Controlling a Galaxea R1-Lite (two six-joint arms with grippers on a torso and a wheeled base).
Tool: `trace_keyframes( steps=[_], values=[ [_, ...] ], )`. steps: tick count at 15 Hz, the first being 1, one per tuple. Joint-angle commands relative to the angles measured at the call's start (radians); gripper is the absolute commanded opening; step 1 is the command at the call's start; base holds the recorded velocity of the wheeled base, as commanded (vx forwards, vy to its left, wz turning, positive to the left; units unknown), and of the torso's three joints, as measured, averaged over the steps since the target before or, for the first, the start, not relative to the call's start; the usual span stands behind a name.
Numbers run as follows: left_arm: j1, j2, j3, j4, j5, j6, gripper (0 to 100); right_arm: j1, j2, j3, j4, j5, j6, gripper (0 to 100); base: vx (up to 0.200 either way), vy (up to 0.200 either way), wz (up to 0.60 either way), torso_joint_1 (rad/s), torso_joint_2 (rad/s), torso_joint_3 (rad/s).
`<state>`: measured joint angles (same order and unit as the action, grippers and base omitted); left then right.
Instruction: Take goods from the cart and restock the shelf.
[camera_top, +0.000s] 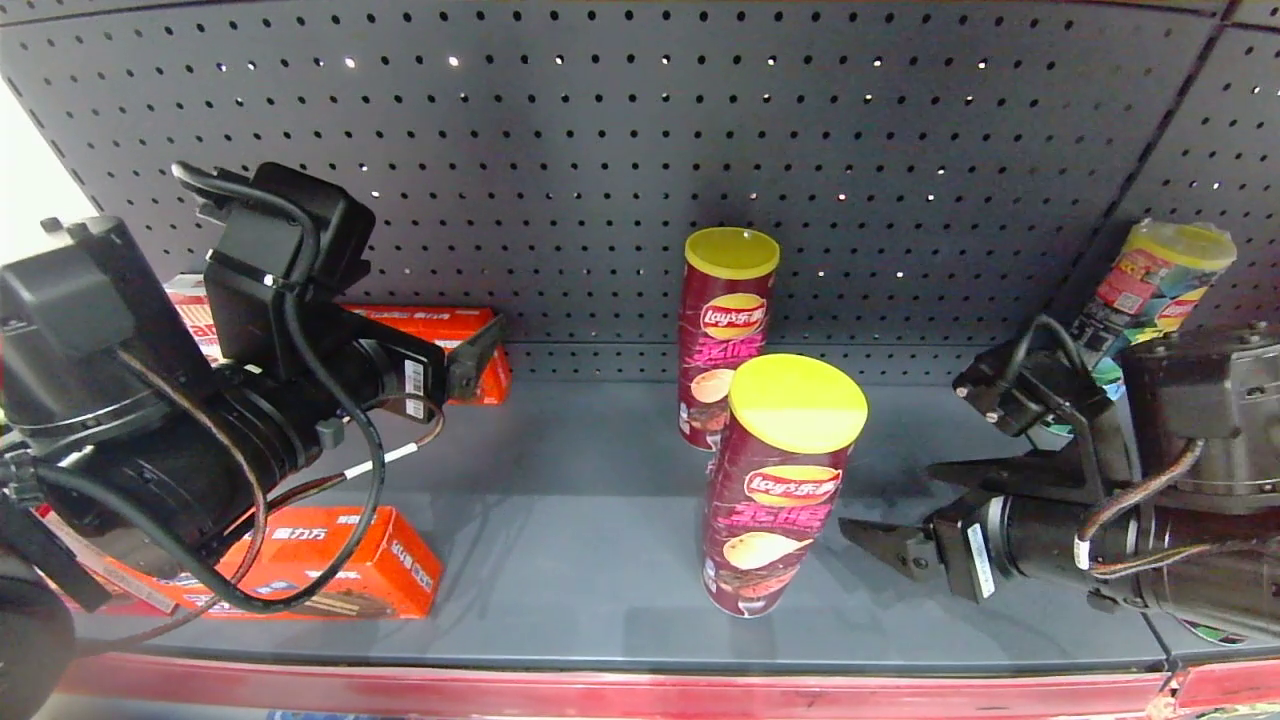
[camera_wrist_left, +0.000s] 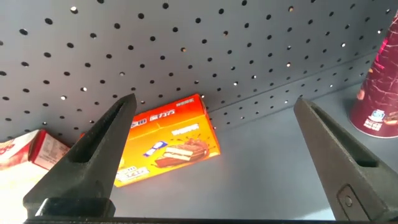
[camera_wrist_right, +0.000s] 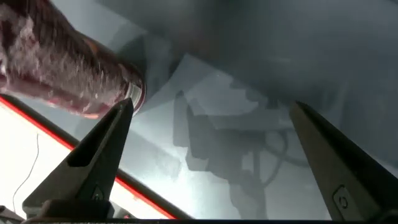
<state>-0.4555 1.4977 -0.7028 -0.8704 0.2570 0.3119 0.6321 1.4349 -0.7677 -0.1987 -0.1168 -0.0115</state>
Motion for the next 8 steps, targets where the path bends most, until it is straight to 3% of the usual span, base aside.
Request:
trace_keyframes(
  steps=[1, 8],
  values=[
    [0.0, 0.004, -0.004, 0.001, 0.001, -0.001, 100, 0.003, 0.027, -0.013, -0.001, 0.0, -0.005, 100, 0.0, 0.0, 0.0, 0.0, 0.0, 0.0],
    [0.001, 0.007, -0.009, -0.001, -0.001, -0.001, 100, 0.027, 0.068, -0.053, -0.001, -0.001, -0.012, 100, 0.0, 0.0, 0.0, 0.0, 0.0, 0.0]
  ],
)
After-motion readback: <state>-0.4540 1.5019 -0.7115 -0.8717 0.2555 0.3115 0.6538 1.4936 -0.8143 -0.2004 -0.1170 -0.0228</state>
